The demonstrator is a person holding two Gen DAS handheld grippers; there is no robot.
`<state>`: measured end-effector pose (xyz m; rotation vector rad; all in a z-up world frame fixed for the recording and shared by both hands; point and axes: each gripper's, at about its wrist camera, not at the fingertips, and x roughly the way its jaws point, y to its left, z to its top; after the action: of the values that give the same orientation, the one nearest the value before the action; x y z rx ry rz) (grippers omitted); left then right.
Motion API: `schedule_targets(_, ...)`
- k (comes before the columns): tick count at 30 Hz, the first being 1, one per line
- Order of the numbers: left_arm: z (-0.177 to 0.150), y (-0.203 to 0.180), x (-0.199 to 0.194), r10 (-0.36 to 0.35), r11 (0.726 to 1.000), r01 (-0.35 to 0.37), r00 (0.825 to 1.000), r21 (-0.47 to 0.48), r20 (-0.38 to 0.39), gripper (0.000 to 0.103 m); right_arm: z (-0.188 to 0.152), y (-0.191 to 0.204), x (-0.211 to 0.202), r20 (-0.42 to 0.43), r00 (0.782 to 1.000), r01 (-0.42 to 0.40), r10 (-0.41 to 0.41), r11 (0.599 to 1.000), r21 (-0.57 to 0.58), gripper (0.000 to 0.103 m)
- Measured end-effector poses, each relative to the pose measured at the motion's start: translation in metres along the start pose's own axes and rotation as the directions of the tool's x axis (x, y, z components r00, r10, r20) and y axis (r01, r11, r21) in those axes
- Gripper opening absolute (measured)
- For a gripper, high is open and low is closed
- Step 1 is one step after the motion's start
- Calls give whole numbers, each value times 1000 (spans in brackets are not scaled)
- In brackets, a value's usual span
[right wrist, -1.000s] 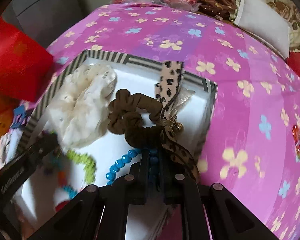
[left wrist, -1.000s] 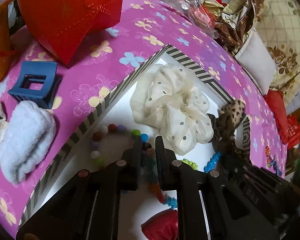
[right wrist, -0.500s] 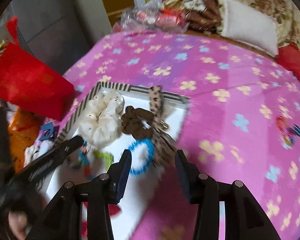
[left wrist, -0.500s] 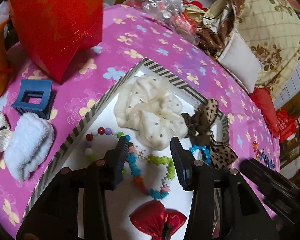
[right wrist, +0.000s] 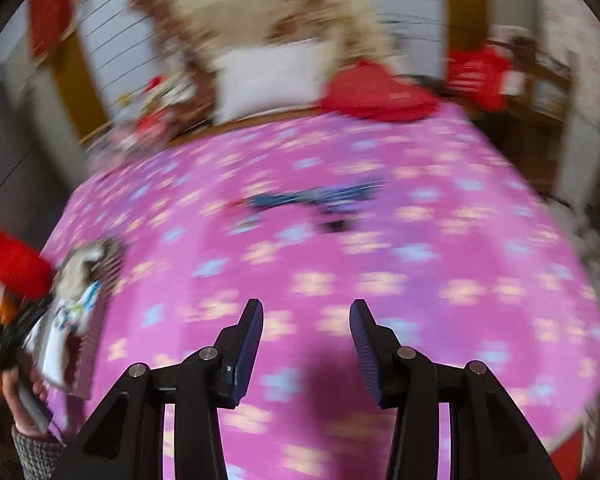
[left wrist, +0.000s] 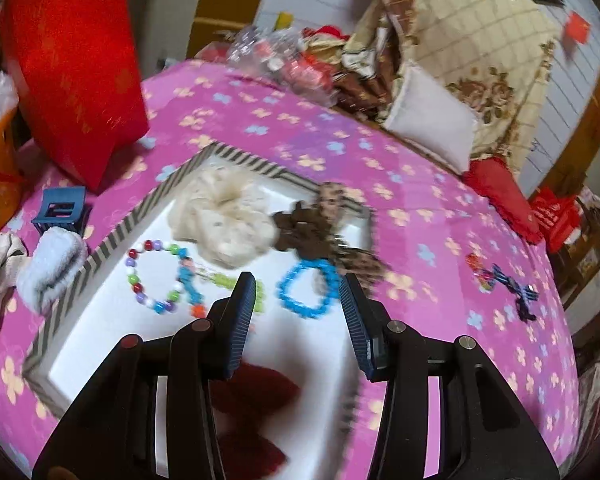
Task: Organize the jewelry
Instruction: 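Withdraw both tools from the tray toward the watch and black scrunchie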
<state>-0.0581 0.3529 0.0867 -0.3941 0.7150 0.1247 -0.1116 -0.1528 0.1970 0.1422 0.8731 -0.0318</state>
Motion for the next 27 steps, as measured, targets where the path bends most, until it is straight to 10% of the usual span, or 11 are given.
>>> schedule_targets(9, -41, -80, -41, -77, 986, 75, 997, 149, 13, 44, 54, -171, -142, 106, 933, 338, -343, 939, 67, 43)
schedule_targets(13, -65, -104, -59, -107, 975, 113, 993, 189, -40, 44, 74, -198, -178, 173, 933, 295, -316, 946, 136, 56)
schedule_targets(27, -110, -155, -84, -59, 956, 89, 992, 280, -115, 47, -19, -130, -11, 69, 996, 52, -50, 998, -31, 65)
